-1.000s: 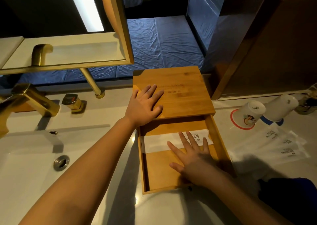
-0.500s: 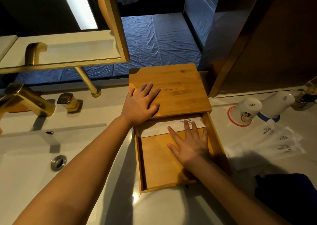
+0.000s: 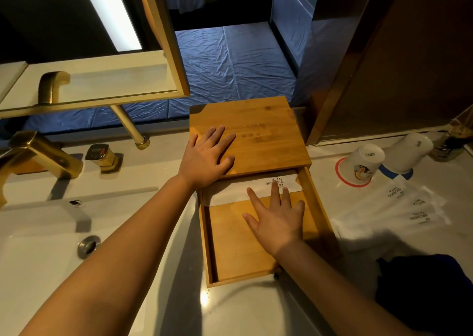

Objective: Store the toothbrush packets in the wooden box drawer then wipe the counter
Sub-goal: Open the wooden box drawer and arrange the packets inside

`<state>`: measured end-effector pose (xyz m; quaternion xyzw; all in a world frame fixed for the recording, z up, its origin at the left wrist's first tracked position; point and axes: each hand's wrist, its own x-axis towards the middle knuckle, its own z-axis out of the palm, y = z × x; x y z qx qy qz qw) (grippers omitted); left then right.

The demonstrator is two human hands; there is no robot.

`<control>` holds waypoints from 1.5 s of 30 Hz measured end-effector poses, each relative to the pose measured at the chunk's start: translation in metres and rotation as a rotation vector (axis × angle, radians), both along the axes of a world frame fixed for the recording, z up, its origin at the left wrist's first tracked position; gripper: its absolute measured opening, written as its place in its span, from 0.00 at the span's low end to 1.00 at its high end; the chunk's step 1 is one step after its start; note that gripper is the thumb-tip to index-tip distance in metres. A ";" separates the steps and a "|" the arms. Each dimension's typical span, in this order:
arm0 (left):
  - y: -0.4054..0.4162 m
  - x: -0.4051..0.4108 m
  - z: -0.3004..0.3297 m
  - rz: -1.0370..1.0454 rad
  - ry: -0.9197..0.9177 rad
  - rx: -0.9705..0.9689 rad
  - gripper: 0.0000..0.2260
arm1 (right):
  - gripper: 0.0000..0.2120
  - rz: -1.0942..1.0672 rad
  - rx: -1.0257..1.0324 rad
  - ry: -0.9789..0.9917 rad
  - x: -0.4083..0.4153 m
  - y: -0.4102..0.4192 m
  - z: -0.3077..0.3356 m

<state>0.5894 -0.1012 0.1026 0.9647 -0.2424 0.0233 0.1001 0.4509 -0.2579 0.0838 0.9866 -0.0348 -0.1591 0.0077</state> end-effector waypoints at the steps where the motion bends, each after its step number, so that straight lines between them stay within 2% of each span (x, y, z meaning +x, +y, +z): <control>1: 0.000 0.000 0.000 0.004 0.003 0.002 0.27 | 0.31 -0.008 0.007 0.006 -0.001 0.000 0.000; 7: 0.000 0.000 -0.001 0.007 0.010 0.003 0.27 | 0.31 0.008 0.059 0.013 -0.014 0.008 0.020; 10: 0.001 0.001 -0.001 0.007 0.007 0.009 0.27 | 0.27 0.035 0.150 0.000 -0.029 -0.004 0.038; 11: -0.001 0.001 -0.001 0.002 0.012 0.011 0.27 | 0.24 0.058 0.199 -0.057 -0.037 -0.014 0.044; 13: 0.003 0.002 -0.002 0.004 0.000 0.018 0.27 | 0.15 0.119 0.298 -0.300 -0.051 -0.035 0.053; 15: 0.004 0.003 -0.003 0.007 -0.005 0.014 0.27 | 0.08 0.088 0.302 -0.511 -0.063 -0.065 0.053; 17: 0.004 0.004 -0.003 0.003 -0.007 0.017 0.28 | 0.08 0.012 0.278 -0.560 -0.070 -0.098 0.049; 22: 0.001 0.002 -0.002 0.006 -0.017 0.033 0.29 | 0.15 0.020 0.043 -0.535 -0.088 -0.177 0.026; 28: -0.001 0.000 0.000 0.009 0.001 0.037 0.30 | 0.26 0.036 0.050 -0.403 -0.104 -0.225 0.010; 36: 0.000 0.001 0.000 0.018 0.011 0.038 0.29 | 0.16 0.158 0.172 -0.575 -0.097 -0.246 -0.009; 42: -0.001 0.000 0.001 0.023 0.013 0.048 0.29 | 0.03 0.045 0.291 -0.447 -0.083 -0.254 -0.001; 45: -0.002 -0.001 0.002 0.024 0.009 0.046 0.30 | 0.03 -0.055 0.319 -0.546 -0.076 -0.241 0.017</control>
